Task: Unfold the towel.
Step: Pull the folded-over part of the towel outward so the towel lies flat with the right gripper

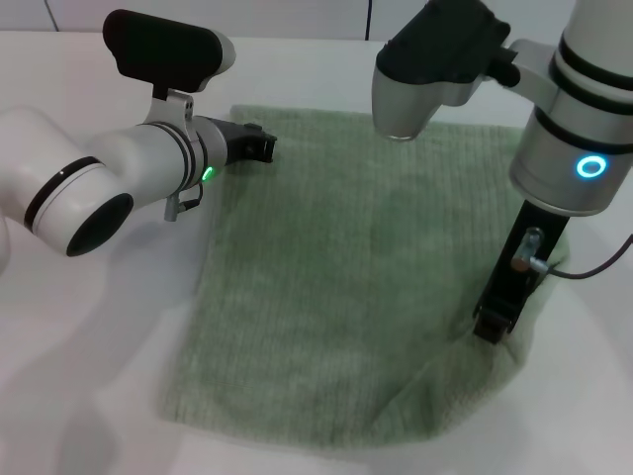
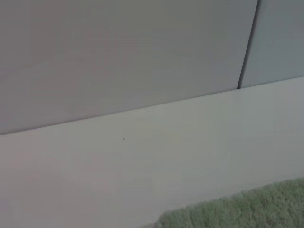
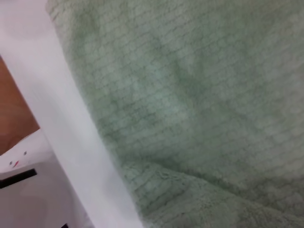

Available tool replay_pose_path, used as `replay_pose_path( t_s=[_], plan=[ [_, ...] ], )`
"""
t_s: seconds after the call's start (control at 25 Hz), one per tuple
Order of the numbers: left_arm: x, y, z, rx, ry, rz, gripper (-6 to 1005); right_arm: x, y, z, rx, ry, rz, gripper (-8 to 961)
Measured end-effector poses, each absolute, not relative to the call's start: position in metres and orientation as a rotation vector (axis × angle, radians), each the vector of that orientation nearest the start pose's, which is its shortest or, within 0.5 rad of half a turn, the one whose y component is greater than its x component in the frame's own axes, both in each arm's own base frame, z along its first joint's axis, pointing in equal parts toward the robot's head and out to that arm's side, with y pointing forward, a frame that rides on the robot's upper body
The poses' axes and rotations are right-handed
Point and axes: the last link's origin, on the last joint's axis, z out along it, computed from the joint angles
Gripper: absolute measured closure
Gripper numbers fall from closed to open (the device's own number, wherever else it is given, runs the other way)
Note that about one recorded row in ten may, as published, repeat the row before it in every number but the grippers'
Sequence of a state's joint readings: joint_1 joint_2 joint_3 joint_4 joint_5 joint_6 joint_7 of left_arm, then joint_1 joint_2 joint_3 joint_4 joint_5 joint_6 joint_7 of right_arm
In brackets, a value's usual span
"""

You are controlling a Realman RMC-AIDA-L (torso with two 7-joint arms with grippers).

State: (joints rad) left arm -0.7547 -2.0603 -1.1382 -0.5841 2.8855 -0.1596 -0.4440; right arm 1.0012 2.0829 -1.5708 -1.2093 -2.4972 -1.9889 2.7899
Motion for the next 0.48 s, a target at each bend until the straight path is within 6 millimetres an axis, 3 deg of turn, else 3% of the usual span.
replay_pose_path(
  t_s=[0.32, 0.48],
  plan=[
    [-0.2245, 0.4295, -0.0930, -2.035, -0.920, -0.098, 1001, 0.0858, 0.3250, -0.0340, -2.789, 0.834, -1.167, 915],
    [-0.2241, 0.4303, -0.0921, -2.031, -0.923, -0.103, 1001, 0.0868, 0.3242, -0.0358, -2.790, 0.812, -1.192, 863]
  ],
)
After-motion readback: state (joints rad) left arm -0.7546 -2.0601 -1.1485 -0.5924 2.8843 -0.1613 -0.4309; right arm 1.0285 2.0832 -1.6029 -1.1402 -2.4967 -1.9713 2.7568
